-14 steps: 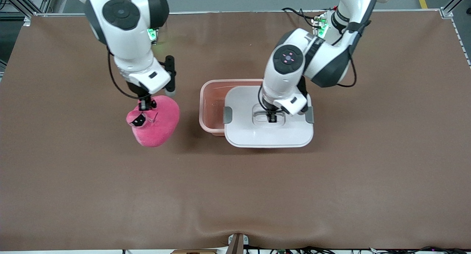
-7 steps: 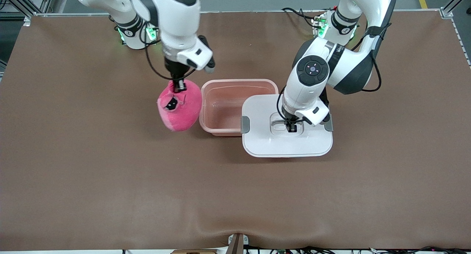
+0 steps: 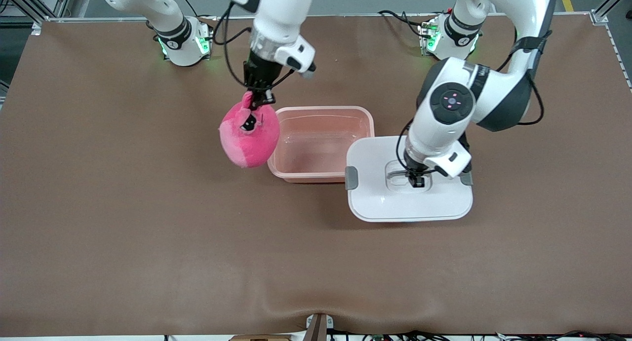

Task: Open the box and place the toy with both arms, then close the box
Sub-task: 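Lower the pink toy into the box and open the right gripper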

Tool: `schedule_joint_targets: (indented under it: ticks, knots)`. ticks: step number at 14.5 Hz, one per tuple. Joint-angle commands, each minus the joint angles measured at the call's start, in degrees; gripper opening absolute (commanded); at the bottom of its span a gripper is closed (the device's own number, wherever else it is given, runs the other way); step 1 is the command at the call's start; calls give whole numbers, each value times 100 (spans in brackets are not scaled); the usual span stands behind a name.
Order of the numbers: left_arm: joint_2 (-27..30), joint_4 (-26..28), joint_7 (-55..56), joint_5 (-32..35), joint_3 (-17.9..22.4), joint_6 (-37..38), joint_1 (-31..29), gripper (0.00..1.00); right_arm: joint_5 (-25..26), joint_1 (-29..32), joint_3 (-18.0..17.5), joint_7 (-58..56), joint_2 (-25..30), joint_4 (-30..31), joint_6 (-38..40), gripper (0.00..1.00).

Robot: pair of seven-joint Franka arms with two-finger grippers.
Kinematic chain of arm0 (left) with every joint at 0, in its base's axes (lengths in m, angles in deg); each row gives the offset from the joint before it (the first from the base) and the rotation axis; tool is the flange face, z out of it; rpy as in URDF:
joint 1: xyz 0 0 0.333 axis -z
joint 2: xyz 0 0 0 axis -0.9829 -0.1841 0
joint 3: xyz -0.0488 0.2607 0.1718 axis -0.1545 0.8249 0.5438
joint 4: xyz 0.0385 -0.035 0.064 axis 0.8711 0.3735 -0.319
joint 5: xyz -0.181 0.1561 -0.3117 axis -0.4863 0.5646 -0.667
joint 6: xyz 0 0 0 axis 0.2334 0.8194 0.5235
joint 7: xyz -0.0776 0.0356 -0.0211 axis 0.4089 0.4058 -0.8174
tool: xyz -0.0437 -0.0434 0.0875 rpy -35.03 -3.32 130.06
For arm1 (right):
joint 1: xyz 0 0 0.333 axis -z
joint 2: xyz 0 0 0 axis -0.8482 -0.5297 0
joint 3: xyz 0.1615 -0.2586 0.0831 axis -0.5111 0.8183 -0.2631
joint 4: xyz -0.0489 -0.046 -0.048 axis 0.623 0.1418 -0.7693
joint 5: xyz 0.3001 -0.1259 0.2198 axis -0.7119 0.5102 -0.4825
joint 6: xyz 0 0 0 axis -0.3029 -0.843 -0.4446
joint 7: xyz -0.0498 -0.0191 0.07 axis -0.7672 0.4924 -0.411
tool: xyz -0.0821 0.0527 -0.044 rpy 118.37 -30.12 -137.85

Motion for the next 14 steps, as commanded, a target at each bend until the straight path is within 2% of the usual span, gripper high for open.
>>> schedule_joint_targets:
  ticks: [1,3,9,10,11,12,13,14]
  knots:
    - [318,351,-326,96,-78,-132,-279,0,314,-322,69,-31,-973,-1223,715,0]
    - [336,386,-633,69,-78,-167,-437,0,349,-505,78,-22,-1335,-1481,770,0]
    - [344,430,-1267,-1,-95,-184,-869,0,464,-814,87,39,-1582,-1499,770,0]
    - [344,430,-1285,-1,-95,-193,-878,0,455,-814,87,39,-1617,-1499,770,4]
    - [344,430,-1311,-1,-95,-228,-904,0,446,-814,87,39,-1626,-1508,761,32]
    - [344,465,-1381,-1,-95,-272,-982,0,429,-814,87,83,-1626,-1508,761,45]
    - [344,474,-1390,-10,-104,-307,-983,0,411,-814,87,222,-1626,-1508,761,81]
    - [344,492,-1399,-45,-121,-316,-983,0,411,-832,69,346,-1626,-1525,769,100]
